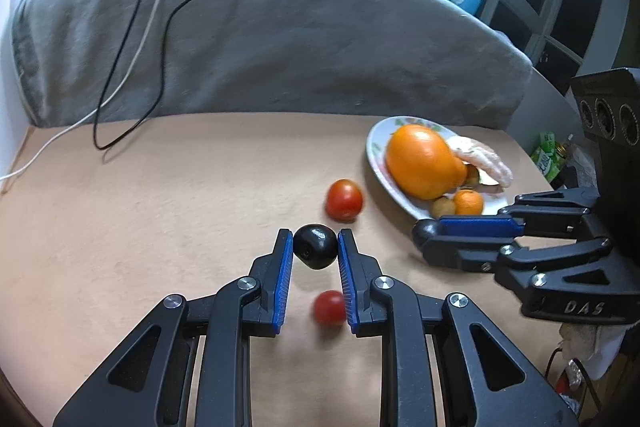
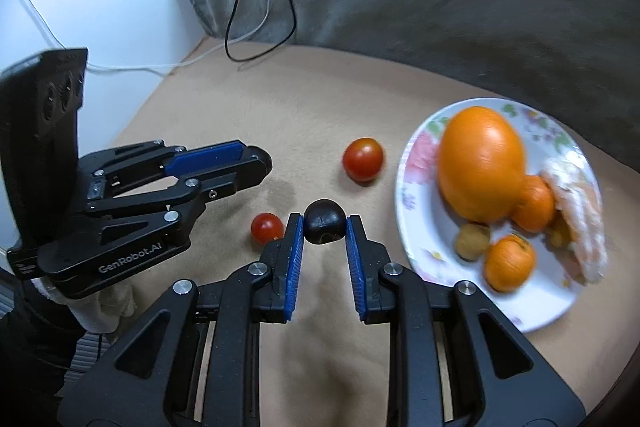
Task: Organize fruits
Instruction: 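Carry the black fruit in the left tool to the white plate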
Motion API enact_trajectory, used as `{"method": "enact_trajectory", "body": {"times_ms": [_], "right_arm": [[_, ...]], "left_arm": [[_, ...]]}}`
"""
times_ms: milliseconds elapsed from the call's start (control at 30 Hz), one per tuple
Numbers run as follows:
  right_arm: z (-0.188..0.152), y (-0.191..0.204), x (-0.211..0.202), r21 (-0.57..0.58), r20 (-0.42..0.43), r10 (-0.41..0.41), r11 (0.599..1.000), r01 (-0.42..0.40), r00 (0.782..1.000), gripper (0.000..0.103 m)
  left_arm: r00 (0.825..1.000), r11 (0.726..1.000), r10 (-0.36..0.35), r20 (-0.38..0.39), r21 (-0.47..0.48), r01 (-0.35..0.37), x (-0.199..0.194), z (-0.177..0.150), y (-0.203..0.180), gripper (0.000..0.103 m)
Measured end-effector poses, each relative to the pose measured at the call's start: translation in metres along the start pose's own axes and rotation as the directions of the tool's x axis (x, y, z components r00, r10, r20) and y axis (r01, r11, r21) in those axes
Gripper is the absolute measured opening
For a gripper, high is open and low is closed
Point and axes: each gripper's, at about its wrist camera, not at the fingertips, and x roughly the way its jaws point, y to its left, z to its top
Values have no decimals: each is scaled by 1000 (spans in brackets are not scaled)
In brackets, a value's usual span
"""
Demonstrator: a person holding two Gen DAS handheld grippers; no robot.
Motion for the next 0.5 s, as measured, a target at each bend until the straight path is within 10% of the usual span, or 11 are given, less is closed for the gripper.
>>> {"method": "enact_trajectory", "body": {"times_ms": [500], "right_arm": [[-24,-64,-53,104,73,-58,993,50,996,23]], "left_arm": [[998,997,-60,0,55,60,13,9,-57,21]]}}
